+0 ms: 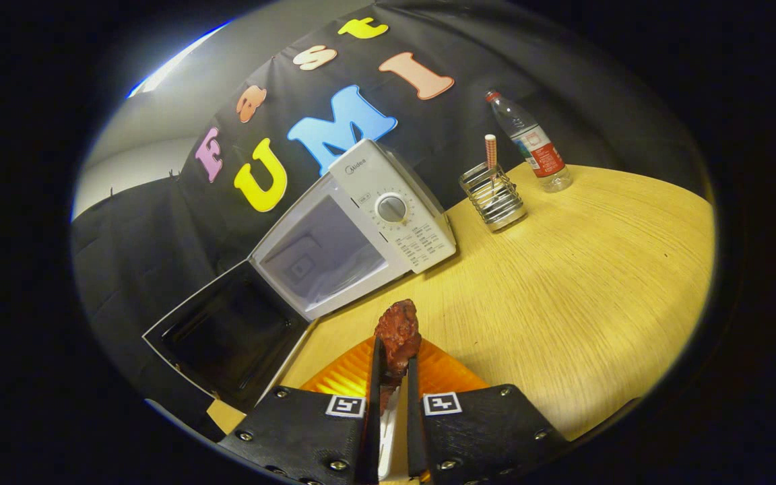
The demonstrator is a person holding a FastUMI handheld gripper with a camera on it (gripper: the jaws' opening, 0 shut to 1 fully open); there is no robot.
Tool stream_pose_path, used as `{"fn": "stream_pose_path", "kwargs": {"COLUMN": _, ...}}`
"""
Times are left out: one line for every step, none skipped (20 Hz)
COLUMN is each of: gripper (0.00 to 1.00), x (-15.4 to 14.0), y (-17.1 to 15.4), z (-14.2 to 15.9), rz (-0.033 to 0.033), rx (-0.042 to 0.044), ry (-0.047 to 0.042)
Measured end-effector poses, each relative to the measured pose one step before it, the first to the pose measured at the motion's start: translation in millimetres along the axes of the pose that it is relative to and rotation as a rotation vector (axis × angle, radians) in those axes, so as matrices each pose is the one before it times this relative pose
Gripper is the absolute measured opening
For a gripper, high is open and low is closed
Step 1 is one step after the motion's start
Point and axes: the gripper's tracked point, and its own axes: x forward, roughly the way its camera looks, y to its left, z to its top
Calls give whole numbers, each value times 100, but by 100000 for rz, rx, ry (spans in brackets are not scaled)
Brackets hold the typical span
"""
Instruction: Open the microwave, put the food inside, and close the microwave door.
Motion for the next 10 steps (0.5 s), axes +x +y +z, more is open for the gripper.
{"fn": "stream_pose_path", "kwargs": {"gripper": 17, "x": -223, "y": 772, "z": 405, "rz": 784, "rx": -1281, "ry": -1794}}
{"fn": "stream_pose_path", "kwargs": {"gripper": 12, "x": -241, "y": 481, "z": 646, "rz": -264, "rx": -2266, "ry": -1791}}
{"fn": "stream_pose_path", "kwargs": {"gripper": 11, "x": -295, "y": 403, "z": 388, "rz": -513, "rx": -3024, "ry": -806}}
{"fn": "stream_pose_path", "kwargs": {"gripper": 11, "x": -158, "y": 645, "z": 297, "rz": 274, "rx": -1229, "ry": 510}}
{"fn": "stream_pose_path", "kwargs": {"gripper": 11, "x": -159, "y": 568, "z": 136, "rz": 381, "rx": 598, "ry": -136}}
{"fn": "stream_pose_path", "kwargs": {"gripper": 11, "x": -185, "y": 625, "z": 439, "rz": 464, "rx": 281, "ry": -681}}
{"fn": "stream_pose_path", "kwargs": {"gripper": 11, "x": -205, "y": 542, "z": 494, "rz": 75, "rx": -850, "ry": -638}}
{"fn": "stream_pose_path", "kwargs": {"gripper": 11, "x": -59, "y": 385, "z": 553, "rz": -412, "rx": -729, "ry": -1227}}
{"fn": "stream_pose_path", "kwargs": {"gripper": 11, "x": 17, "y": 577, "z": 438, "rz": 196, "rx": -126, "ry": -365}}
{"fn": "stream_pose_path", "kwargs": {"gripper": 11, "x": 155, "y": 716, "z": 410, "rz": 885, "rx": 600, "ry": -637}}
